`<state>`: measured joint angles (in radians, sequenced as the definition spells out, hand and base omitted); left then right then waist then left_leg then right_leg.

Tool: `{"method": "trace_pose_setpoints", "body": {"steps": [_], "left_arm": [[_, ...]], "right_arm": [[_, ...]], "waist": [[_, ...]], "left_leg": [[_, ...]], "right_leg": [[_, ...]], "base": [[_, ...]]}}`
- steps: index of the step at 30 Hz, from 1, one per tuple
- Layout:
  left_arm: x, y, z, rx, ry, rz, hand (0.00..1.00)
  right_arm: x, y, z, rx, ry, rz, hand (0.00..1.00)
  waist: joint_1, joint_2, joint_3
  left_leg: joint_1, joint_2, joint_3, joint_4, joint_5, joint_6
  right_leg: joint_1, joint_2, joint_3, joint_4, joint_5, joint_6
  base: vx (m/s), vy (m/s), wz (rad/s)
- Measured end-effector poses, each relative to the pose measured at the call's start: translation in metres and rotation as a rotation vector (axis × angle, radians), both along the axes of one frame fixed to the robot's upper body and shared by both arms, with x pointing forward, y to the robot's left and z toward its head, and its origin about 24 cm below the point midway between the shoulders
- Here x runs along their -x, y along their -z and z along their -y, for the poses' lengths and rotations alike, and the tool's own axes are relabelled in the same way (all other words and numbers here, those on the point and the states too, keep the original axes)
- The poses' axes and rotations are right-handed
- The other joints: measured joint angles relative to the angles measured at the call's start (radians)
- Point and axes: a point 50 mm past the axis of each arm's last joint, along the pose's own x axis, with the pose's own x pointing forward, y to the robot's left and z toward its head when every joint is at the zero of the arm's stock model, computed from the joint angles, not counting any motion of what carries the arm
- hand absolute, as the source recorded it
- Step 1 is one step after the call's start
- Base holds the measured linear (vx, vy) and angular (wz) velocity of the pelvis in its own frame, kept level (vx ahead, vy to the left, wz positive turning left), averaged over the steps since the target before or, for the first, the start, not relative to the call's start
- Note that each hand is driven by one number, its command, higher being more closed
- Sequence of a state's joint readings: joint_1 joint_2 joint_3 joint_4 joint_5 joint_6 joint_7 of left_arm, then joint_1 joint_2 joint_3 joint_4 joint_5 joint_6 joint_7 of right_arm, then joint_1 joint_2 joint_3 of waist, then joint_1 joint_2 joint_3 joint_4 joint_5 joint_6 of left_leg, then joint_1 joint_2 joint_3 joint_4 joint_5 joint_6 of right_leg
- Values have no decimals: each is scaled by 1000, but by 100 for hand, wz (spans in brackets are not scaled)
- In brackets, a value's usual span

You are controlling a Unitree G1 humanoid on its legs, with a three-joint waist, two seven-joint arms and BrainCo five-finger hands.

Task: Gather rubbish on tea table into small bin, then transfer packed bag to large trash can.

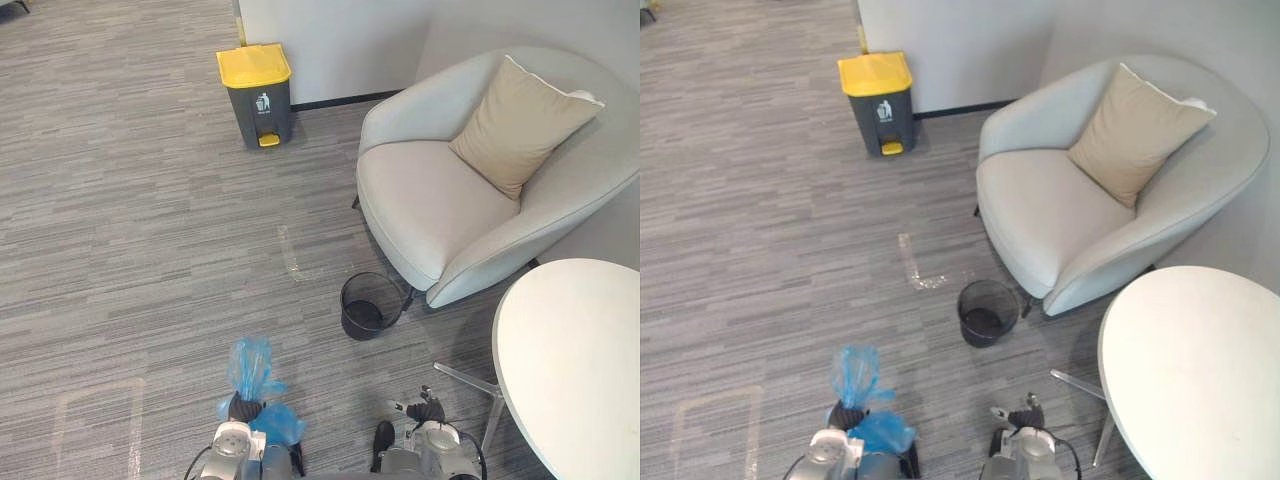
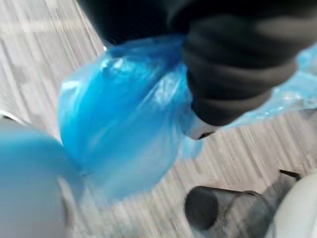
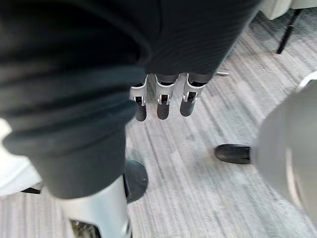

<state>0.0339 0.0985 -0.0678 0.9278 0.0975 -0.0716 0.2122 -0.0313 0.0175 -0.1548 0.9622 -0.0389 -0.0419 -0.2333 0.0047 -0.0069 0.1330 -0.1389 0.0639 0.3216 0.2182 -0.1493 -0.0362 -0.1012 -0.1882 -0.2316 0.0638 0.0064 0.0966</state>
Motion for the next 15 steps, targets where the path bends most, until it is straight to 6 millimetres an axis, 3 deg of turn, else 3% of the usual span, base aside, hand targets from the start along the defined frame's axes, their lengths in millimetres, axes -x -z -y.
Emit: {"method": "trace_pose_setpoints", "body": {"steps": [3,5,7,9,11,12,13,15], "left_arm": [[1,1,-2,-1,-15,-5,100],[1,0,-3,0,-23,-2,100],[6,2,-7,3,-54,-10,100],[7,2,-8,8,-69,-9,100],[3,-1,-7,12,-69,11,100],[3,-2,-7,13,-70,20,100],[2,-3,-9,9,-78,27,100],[-3,-6,-8,13,-80,48,100]], "right_arm": [[-5,-2,2,8,-4,13,0],[-10,-5,6,20,-8,25,0],[-12,-6,11,35,-5,28,0],[-7,-5,17,45,5,15,0],[-2,-3,20,50,14,3,0],[5,0,15,29,32,-13,0],[3,-1,13,22,40,-2,0],[2,-1,11,18,40,0,0]], "waist": [[2,0,0],[1,2,0],[-1,-4,2],[-6,-9,2],[-13,-6,12],[-16,0,22],[-17,-13,26],[-15,-24,28]], "left_leg": [[-9,4,1,35,-30,1],[-37,18,-4,103,-84,0],[-56,12,-20,183,-152,16],[-63,-8,-55,226,-201,31],[-31,-30,-104,234,-220,56],[-10,-34,-139,241,-237,64],[19,-36,-161,241,-256,70],[52,-43,-196,238,-283,67]], "right_leg": [[-1,3,6,3,-6,6],[-15,1,7,42,-45,25],[-47,-30,14,171,-128,58],[-72,-69,21,311,-158,76],[-180,-87,106,583,-133,27],[-220,-57,163,696,-163,25],[-244,-12,186,740,-220,27],[-289,49,179,739,-267,6]], "base": [[21,25,-8],[48,49,-3],[102,115,16],[184,126,53],[237,172,76],[333,69,83],[246,1,81],[368,-55,69]]}}
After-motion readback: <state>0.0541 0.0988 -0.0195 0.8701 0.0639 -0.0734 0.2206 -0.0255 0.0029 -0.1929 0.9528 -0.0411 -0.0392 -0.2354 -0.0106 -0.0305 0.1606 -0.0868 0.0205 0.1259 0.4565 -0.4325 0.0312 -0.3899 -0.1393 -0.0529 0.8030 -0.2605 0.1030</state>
